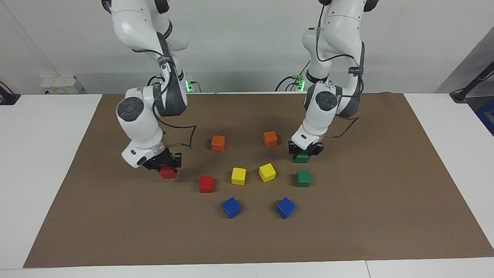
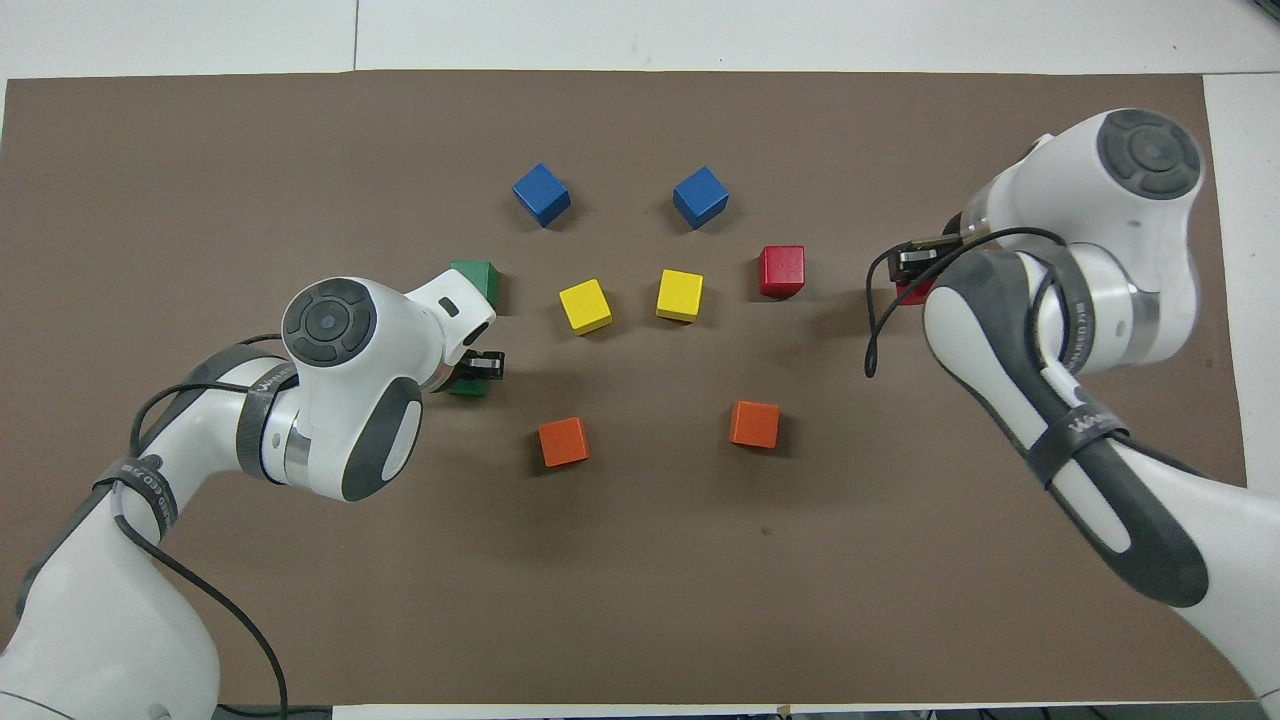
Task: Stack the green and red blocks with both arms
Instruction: 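Grasp the green cube with the left gripper while the right gripper grasps red, then carry the green cube toward the left arm while the right gripper carries red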
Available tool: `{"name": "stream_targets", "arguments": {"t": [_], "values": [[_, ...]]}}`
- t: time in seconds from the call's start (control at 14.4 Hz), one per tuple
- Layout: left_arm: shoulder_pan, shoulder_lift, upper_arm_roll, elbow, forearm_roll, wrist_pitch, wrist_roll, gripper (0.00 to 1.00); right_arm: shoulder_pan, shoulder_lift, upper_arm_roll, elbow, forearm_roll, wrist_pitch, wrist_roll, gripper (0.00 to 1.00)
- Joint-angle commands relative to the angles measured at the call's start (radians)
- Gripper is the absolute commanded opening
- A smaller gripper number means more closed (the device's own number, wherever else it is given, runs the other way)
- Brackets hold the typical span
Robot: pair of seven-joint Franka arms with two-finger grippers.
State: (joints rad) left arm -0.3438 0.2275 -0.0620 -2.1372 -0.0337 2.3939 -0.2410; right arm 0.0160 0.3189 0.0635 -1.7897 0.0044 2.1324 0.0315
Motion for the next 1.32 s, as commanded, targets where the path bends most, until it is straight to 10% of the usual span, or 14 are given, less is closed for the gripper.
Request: {"name": "stream_targets", "arguments": {"t": [0.0, 0.62, 1.18, 1.25], "values": [[-0.006, -0.016, 0.016, 0.016, 0.001, -0.044, 0.005, 0.00, -0.094, -0.001, 0.012, -0.019, -0.007, 0.012, -0.086, 0.00], [0.227, -0.178, 0.019, 0.243, -0.060, -0.501, 0.145, 0.00, -0.177, -0.001, 0.013, -0.148, -0.004, 0.153, -0.171, 0.00], [0.468, -0.267, 0.022, 0.058, -0.058, -0.379, 0.494, 0.00, -0.169, -0.003, 0.013, -0.201, -0.004, 0.228, -0.166, 0.02], [0.479, -0.278, 0.022, 0.001, -0.058, -0.311, 0.496, 0.00, -0.166, -0.003, 0.013, -0.201, -0.004, 0.230, -0.163, 0.42]]}}
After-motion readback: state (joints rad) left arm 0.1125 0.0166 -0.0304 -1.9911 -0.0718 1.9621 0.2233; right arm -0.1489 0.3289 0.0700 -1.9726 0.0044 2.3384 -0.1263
